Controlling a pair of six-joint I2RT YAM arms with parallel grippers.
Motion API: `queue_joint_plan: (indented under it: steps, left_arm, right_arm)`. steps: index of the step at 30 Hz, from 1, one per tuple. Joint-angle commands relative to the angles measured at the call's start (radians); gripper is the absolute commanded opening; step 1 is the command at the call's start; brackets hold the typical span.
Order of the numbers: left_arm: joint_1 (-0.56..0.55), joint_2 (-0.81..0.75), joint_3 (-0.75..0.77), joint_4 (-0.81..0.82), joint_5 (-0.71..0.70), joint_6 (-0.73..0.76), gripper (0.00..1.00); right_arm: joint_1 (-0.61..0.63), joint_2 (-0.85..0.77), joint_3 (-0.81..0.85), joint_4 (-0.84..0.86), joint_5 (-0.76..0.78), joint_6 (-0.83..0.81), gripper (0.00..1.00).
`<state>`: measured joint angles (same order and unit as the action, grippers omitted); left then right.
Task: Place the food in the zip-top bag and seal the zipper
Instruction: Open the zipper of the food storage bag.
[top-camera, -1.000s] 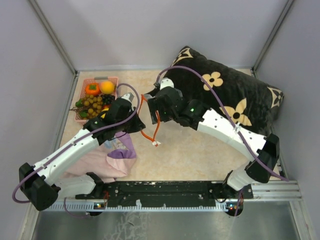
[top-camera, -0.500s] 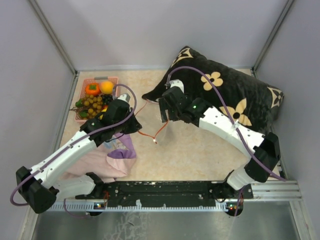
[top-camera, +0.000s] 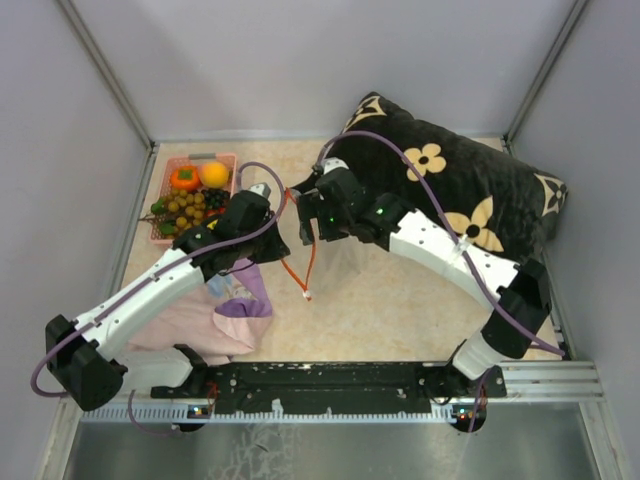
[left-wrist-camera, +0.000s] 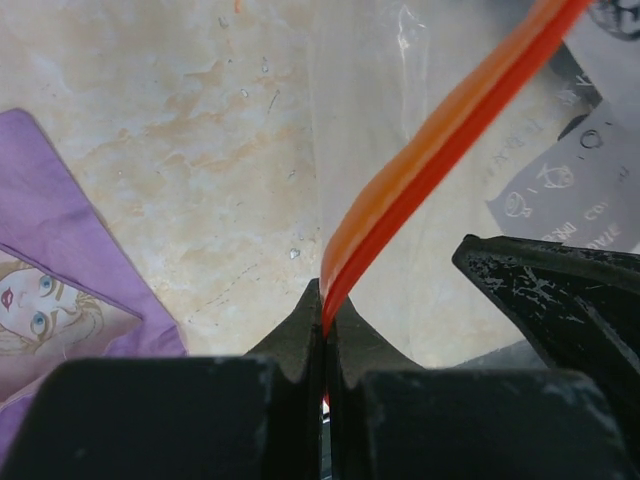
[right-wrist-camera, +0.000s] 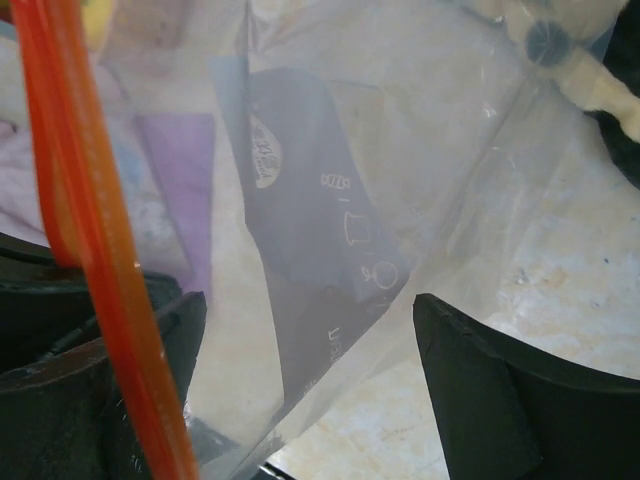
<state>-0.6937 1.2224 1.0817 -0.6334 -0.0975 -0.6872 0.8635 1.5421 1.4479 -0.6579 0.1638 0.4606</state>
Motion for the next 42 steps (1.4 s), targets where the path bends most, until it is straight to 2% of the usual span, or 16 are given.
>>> queue_joint_plan:
  steps: [1,5,11,17,24,26,36,39,42]
  left_arm:
    - [0.004,0.002,0.035,0.005,0.010,0.003,0.00]
    - [0.004,0.012,0.026,-0.003,-0.008,0.003,0.00]
    - [0.005,0.011,0.027,0.003,-0.008,-0.002,0.00]
    - [0.005,0.018,0.038,0.003,-0.020,0.002,0.00]
    - [0.008,0.001,0.008,0.015,-0.054,-0.014,0.00]
    - [0.012,-0.004,-0.002,0.016,-0.052,-0.018,0.00]
    - [0.028,-0.012,-0.025,0.049,-0.028,0.004,0.00]
    - [0.034,-0.012,-0.028,0.057,-0.020,0.020,0.00]
    - [0.040,-0.008,-0.023,0.062,-0.015,0.025,0.00]
  right_arm:
    - [0.011,0.027,0.083,0.054,-0.082,0.041,0.86]
    - [0.011,0.014,0.097,0.073,-0.116,0.051,0.86]
    - [0.017,0.012,0.097,0.002,-0.019,0.019,0.86]
    - [0.090,0.040,0.122,-0.091,0.164,0.001,0.77]
    - [0.106,0.036,0.125,-0.191,0.334,0.012,0.69]
    - [0.105,0.015,0.111,-0.196,0.360,0.000,0.63]
    - [0.100,-0.013,0.062,-0.197,0.423,-0.005,0.22]
    - [0.088,-0.023,0.053,-0.195,0.443,-0.011,0.03]
    - [0.062,-0.036,0.053,-0.190,0.449,-0.038,0.00]
